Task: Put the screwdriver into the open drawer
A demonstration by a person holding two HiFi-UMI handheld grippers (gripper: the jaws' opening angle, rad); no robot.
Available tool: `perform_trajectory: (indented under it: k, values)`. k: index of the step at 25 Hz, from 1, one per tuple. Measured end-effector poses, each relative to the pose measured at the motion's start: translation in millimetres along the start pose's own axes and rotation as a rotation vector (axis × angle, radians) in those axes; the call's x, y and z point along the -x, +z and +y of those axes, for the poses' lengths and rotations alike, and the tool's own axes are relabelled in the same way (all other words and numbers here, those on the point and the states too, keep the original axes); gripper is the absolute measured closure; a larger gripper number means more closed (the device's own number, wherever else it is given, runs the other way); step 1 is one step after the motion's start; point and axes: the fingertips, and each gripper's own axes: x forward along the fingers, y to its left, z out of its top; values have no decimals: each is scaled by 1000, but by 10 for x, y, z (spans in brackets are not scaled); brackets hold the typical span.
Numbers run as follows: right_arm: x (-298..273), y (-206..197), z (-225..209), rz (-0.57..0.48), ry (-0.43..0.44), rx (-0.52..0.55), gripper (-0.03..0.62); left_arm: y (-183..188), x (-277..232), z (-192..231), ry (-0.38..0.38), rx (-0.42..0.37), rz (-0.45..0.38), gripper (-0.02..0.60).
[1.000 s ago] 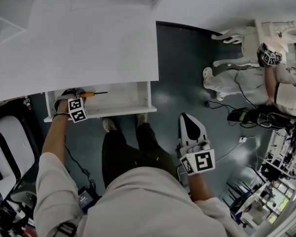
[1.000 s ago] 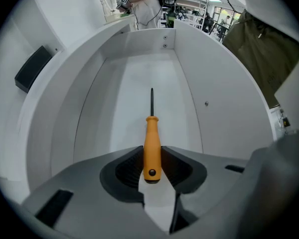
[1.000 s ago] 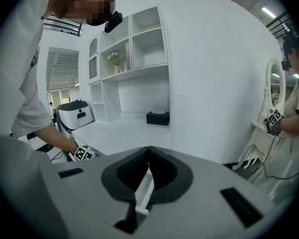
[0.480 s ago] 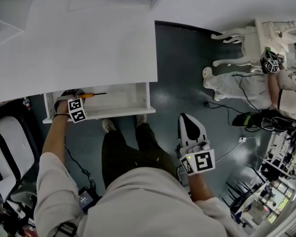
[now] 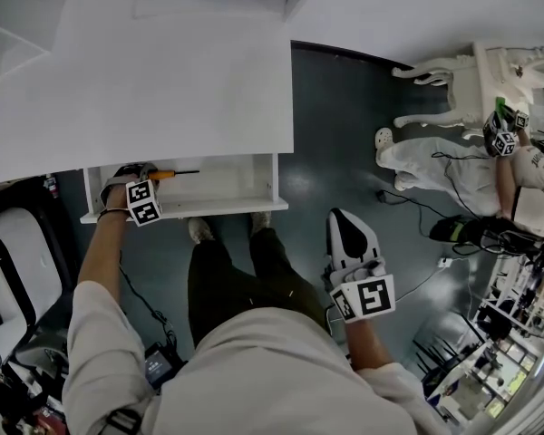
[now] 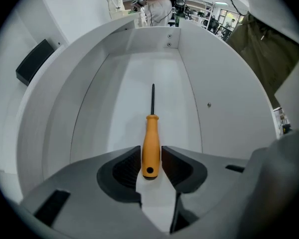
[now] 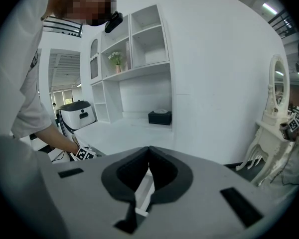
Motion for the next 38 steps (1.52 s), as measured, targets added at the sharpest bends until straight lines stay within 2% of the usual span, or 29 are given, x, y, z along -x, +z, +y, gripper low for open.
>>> perform_trajectory:
  k: [6,10,17,24,34,38]
  values:
    - [-3,55,30,-14,18,6,589,39,118,9,20,10,-9,463]
    - [6,104,53,-29,34,9,589,41,234,35,42,52,-25,463]
    - [-49,278,161,-68,97,22,589,93,691,121,110,217,-103,464]
    - [-128,493,362,-118,189,46,589,144,1288,196,219,383,-198,468]
    - [-239,837,646,-178,316,80,589,162,2102,183,366,614,-335,512]
    - [-243,934,766,-196,360,93,589,202,2467,154,430,712,-416,525]
